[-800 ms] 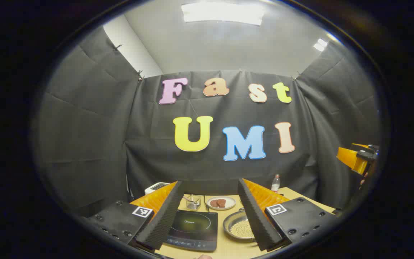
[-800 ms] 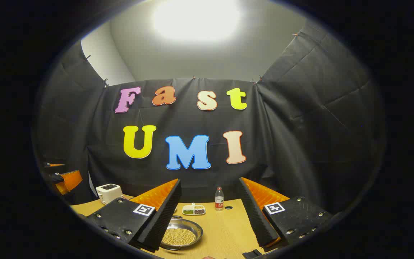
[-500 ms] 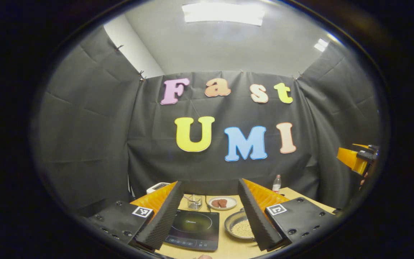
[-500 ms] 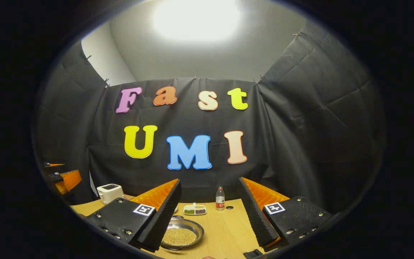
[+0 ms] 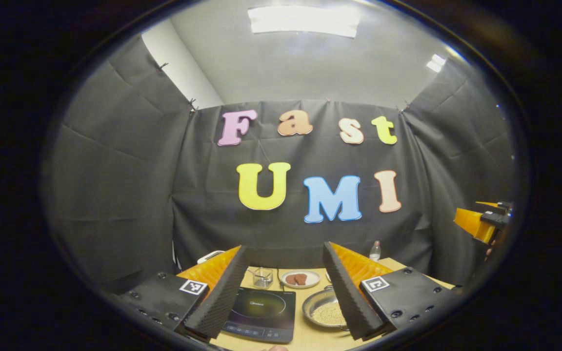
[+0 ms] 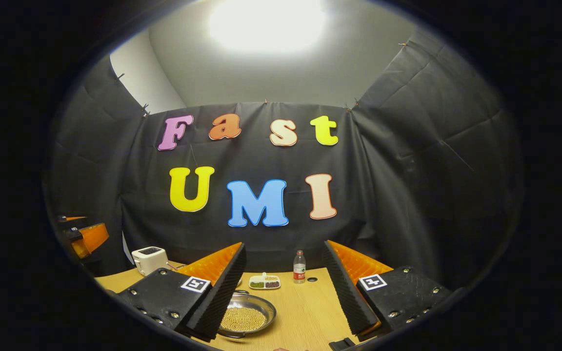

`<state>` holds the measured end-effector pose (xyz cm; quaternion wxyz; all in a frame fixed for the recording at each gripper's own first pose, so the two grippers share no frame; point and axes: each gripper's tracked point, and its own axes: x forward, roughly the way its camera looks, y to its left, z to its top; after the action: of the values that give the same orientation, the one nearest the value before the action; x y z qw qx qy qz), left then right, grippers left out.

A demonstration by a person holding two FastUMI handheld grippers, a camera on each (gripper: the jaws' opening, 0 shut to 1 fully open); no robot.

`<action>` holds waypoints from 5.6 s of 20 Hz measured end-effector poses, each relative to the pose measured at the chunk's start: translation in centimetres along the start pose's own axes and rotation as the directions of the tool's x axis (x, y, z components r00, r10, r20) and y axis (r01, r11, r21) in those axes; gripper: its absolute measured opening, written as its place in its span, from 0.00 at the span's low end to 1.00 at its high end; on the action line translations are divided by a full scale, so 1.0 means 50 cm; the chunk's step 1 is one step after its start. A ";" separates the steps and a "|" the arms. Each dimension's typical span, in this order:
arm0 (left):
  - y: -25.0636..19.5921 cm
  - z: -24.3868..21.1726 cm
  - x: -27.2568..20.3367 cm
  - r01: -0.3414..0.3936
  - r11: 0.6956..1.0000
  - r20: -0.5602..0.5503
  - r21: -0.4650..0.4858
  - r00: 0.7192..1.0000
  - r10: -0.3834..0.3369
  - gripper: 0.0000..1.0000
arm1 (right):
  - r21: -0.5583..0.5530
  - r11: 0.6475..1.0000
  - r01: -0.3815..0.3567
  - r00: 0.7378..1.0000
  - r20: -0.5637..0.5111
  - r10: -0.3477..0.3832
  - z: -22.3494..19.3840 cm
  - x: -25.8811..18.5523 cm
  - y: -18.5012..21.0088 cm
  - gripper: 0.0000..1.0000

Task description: First push the handle of the pot to place it horizontally, then grasp the pot with both hands and set it on the induction cooktop.

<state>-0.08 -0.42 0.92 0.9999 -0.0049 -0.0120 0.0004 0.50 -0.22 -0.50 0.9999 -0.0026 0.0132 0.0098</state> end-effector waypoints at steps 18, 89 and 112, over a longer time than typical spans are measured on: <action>-0.065 -0.006 0.029 -0.022 0.999 -0.008 0.023 1.000 0.022 1.00 | 0.000 1.000 -0.008 1.000 -0.012 0.008 -0.018 0.052 -0.068 0.38; 0.213 -0.222 0.306 -0.136 0.990 -0.132 -0.043 0.983 0.129 1.00 | 0.233 0.871 -0.432 0.266 -0.890 0.370 -0.782 -0.017 0.366 0.01; 0.001 -0.211 0.368 -0.095 0.995 -0.130 -0.037 0.988 0.090 1.00 | 0.134 0.913 -0.385 0.278 -0.926 0.253 -0.812 0.047 0.123 0.01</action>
<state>18.58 -0.47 -9.18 0.9972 -0.0269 0.0523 0.0462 1.66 5.74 -41.15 0.7877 -0.0631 0.5767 0.2073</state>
